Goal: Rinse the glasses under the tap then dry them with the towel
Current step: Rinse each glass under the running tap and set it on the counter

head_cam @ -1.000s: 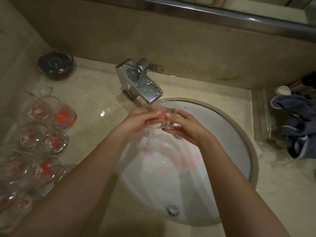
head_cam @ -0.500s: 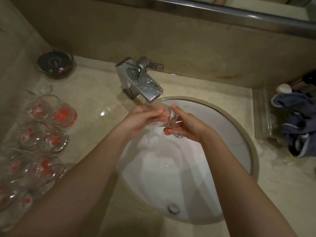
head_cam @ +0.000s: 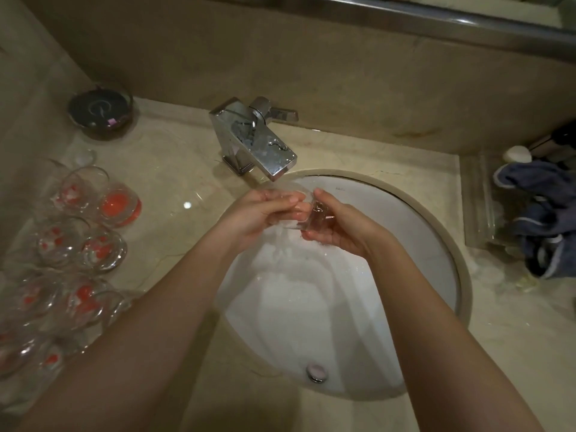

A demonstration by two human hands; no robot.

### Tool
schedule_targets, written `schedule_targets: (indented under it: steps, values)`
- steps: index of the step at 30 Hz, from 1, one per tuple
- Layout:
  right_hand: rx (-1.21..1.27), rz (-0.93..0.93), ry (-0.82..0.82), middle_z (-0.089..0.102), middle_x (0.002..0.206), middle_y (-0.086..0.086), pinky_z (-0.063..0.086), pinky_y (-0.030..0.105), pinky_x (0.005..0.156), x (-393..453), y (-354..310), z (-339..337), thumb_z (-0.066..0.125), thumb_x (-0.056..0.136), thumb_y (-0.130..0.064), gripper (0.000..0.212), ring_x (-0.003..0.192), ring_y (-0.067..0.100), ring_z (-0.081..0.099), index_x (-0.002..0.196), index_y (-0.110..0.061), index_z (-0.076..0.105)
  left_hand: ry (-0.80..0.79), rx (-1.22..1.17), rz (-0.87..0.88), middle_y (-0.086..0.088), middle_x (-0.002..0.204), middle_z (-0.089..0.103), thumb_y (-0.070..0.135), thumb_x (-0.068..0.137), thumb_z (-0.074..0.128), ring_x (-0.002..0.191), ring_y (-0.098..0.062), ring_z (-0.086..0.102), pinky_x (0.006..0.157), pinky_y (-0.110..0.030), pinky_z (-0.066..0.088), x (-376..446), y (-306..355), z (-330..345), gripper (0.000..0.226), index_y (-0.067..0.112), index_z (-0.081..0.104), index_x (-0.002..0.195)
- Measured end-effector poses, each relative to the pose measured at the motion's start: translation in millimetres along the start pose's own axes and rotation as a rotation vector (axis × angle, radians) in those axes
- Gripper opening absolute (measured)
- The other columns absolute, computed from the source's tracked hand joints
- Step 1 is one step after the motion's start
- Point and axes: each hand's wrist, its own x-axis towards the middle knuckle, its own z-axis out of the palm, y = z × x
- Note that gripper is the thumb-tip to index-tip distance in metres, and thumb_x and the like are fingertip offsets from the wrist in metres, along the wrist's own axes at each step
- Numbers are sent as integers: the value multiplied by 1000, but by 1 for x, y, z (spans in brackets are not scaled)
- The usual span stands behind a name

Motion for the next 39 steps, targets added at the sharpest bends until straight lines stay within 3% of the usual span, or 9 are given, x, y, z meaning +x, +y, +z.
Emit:
schedule_targets:
  steps: [2,6,11,15,19,24,32,36,39]
  values:
    - [-64,-88,-17,62,102,10,56,26,69,0,3,-1,68,89,-21,21,84,20,67,106,-11,62,21,-33,4,-2,83,76,6,92,57,76,-11,73,76,-19,54,0,0,0,13,9,70,95]
    - [-99,-216,13,55,113,6,53,23,67,1,6,-1,71,77,11,44,86,11,65,105,-21,62,46,-71,1,-5,83,76,4,93,56,77,-13,74,85,-21,53,-2,0,-2,13,7,69,95]
    - [28,2,15,71,88,16,61,31,69,-4,1,4,58,94,-42,43,78,30,72,100,-1,68,44,-71,-3,-4,81,76,2,92,56,72,-11,73,80,-17,53,-5,0,-1,12,5,67,97]
    - [-50,-72,1,62,108,16,59,28,71,-2,3,6,68,90,-22,24,81,22,69,109,-8,63,66,-81,-18,-2,78,76,5,92,58,71,-9,73,70,-18,50,-7,-1,-4,11,8,68,95]
    - [-153,-208,22,57,119,14,54,26,67,1,6,5,74,77,5,43,91,23,63,109,-21,62,74,-87,-47,-1,78,76,7,92,58,71,-9,73,67,-16,51,-10,-1,-6,11,8,68,96]
    - [-17,18,58,68,94,16,58,23,64,-6,-2,16,58,94,-44,42,78,28,72,102,-3,66,49,-64,-36,-2,79,76,3,92,57,71,-9,73,68,-17,55,-9,1,-3,11,6,66,98]
    - [43,-189,49,67,105,13,57,23,72,-2,3,18,70,85,-2,36,88,25,68,117,-8,56,102,26,-55,2,79,75,8,88,64,75,-4,70,69,-19,39,-3,3,-9,12,14,70,97]
    - [32,-72,24,74,93,14,58,23,68,-6,-3,19,58,94,-43,39,89,28,68,104,-6,68,65,85,-45,1,78,74,6,88,65,73,-6,68,72,-20,41,0,4,-6,15,12,67,102]
    - [-35,-81,44,66,101,20,57,21,63,-4,-3,16,60,94,-37,41,89,26,64,113,-1,64,52,110,-65,-1,78,74,11,89,64,75,-6,69,67,-17,40,2,3,-4,12,10,69,100]
